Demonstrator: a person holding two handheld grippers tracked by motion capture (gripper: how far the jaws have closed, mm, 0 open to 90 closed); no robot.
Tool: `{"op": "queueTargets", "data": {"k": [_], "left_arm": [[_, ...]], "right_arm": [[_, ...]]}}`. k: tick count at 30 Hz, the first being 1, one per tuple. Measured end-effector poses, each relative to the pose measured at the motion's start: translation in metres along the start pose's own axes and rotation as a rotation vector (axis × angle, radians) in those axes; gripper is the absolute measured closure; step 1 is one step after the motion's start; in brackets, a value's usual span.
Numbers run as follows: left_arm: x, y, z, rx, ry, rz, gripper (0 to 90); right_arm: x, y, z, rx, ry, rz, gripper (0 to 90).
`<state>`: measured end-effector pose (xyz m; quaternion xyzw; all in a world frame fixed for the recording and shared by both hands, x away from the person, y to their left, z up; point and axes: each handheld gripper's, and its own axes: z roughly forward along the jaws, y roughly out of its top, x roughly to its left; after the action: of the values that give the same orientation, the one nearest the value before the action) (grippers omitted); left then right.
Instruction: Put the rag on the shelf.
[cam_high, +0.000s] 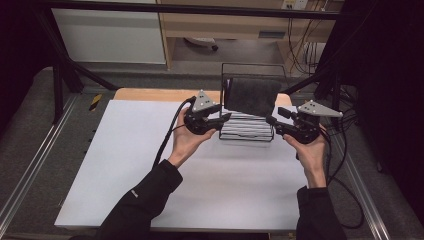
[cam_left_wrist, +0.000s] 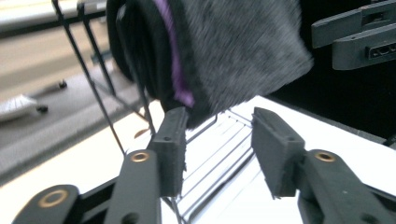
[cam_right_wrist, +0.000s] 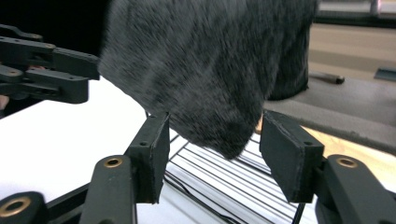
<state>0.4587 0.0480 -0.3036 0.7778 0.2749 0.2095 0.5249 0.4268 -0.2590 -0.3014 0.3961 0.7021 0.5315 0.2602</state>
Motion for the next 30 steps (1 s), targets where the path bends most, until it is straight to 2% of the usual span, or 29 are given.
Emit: {"op": "queueTargets", "data": {"k": [6,14,21,26,30], "left_arm": [[0.004,-0.012,0.0,0.05,0.005,-0.008,45.3],[0.014,-0.032,-0.012,0.137,0.0,-0.042,31.7],[0.028,-0.057,-0.037,0.179,0.015,-0.079,21.9],[0.038,-0.08,-0.062,0.21,0.039,-0.099,14.3],[0.044,-0.101,-0.083,0.212,0.061,-0.123,11.2]], "right_arm": [[0.002,-0.013,0.011,0.021,-0.013,0.006,30.6],[0.012,-0.019,0.011,0.035,0.017,0.006,14.4],[0.023,-0.027,0.01,0.068,0.035,0.013,6.4],[0.032,-0.034,0.007,0.085,0.053,0.02,3.2],[0.04,-0.042,0.005,0.097,0.073,0.021,1.0]]}}
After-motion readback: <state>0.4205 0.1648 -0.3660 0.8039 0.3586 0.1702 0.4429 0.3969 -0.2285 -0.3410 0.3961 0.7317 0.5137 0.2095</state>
